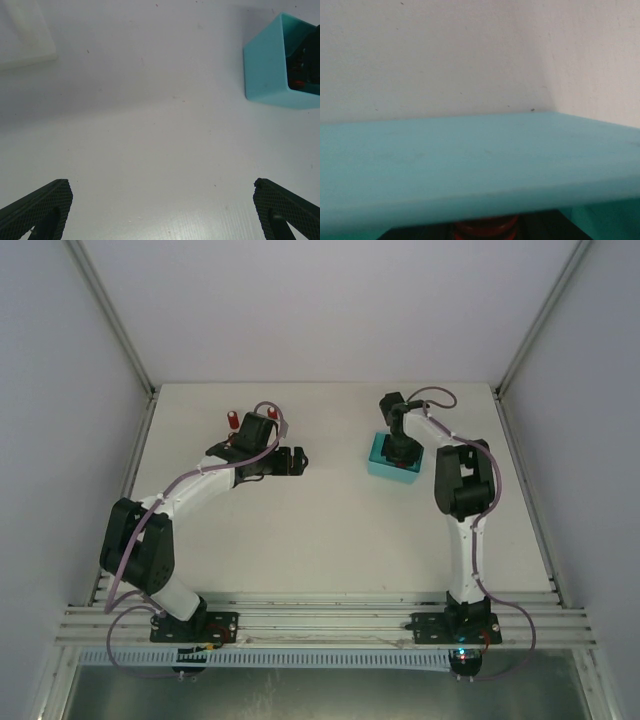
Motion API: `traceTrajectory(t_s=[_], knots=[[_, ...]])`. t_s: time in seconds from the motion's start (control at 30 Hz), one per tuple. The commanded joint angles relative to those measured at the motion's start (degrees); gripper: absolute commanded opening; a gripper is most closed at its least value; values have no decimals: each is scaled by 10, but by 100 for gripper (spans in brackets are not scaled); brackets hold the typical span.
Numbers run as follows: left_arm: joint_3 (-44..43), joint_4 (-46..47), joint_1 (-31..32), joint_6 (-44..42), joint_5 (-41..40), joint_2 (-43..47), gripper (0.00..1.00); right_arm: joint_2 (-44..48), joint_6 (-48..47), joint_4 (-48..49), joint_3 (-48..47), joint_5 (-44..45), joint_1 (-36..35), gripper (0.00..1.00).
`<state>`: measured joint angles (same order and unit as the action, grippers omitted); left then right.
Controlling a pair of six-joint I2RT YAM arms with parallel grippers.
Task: Install the large spring
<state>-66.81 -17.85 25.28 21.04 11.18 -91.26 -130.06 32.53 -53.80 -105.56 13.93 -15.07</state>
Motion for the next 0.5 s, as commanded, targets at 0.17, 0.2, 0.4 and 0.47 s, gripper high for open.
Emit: traceTrajectory(t_s=[0.17,0.2,0.4,0.47], knots=[[-25,0,-2,5,11,-2,99,12,-29,23,30,-37,3,42],[-26,0,-2,5,11,-3,99,15,-31,28,42,-36,3,43],[-34,-7,-2,5,1,-7,99,18,-36,47,73,-45,5,42],[-35,-9,-3,9,-1,-8,99,17,-41,54,78,-47,5,38]])
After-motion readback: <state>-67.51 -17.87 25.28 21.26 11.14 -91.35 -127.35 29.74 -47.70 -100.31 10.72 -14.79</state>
